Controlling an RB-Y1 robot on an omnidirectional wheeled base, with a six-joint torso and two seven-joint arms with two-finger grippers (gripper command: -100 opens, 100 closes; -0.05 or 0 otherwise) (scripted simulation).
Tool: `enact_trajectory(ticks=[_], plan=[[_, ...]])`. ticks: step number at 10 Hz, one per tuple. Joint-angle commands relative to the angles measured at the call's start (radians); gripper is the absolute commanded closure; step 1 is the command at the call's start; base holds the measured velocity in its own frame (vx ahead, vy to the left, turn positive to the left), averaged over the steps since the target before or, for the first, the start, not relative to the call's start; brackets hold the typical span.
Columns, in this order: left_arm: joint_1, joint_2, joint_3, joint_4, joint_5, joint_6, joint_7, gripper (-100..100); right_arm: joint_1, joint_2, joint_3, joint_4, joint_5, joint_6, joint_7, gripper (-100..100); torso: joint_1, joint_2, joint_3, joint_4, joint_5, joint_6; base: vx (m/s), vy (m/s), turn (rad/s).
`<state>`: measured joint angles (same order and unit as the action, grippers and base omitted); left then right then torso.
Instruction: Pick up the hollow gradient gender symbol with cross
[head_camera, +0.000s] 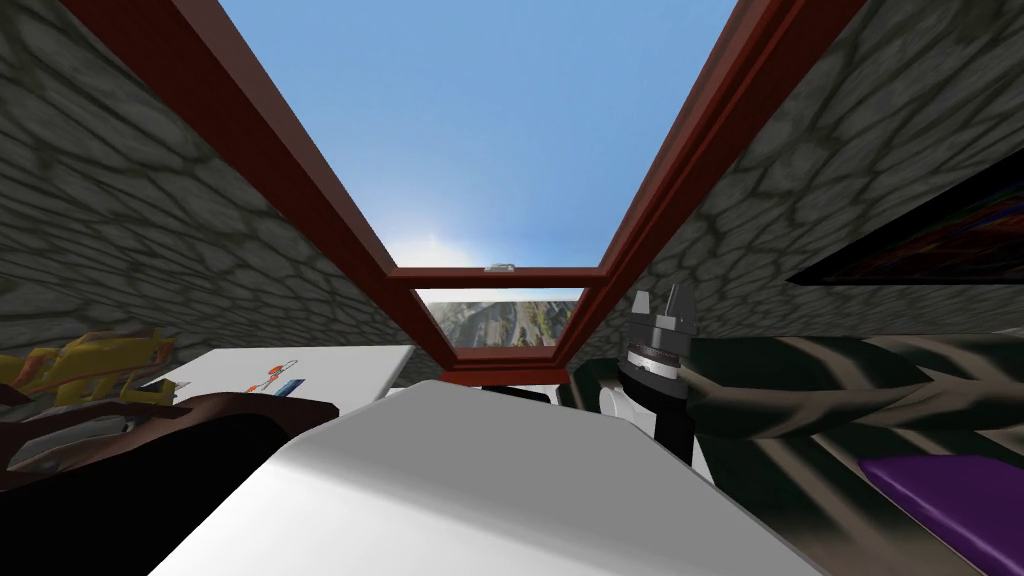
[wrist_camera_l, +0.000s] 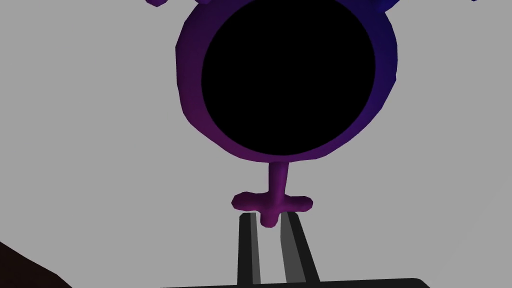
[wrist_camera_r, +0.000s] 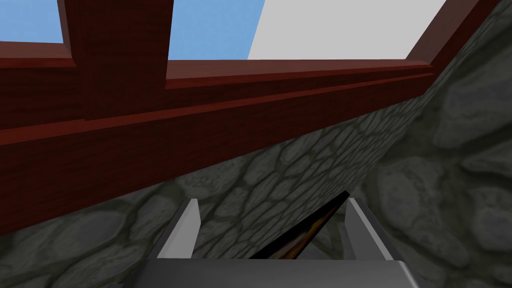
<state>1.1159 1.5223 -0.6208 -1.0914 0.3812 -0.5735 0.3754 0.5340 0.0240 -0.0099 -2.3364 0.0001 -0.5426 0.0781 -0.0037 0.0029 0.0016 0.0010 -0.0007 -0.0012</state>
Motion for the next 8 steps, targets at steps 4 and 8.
enact_trajectory(ticks=[4, 8], plan=[[0.023, 0.035, 0.01, -0.018, 0.023, -0.009, 0.002, 100, 0.0, 0.0, 0.0, 0.0, 0.0, 0.0, 0.0, 0, 0.0, 0.0, 0.0, 0.0, 0.0, 0.0, -0.008, -0.008, 0.009], [0.037, 0.071, 0.014, -0.027, 0.039, -0.02, 0.011, 0, 0.0, 0.0, 0.0, 0.0, 0.0, 0.0, 0.0, 0, -0.003, 0.002, 0.001, 0.0, -0.001, 0.0, -0.027, -0.028, 0.024]])
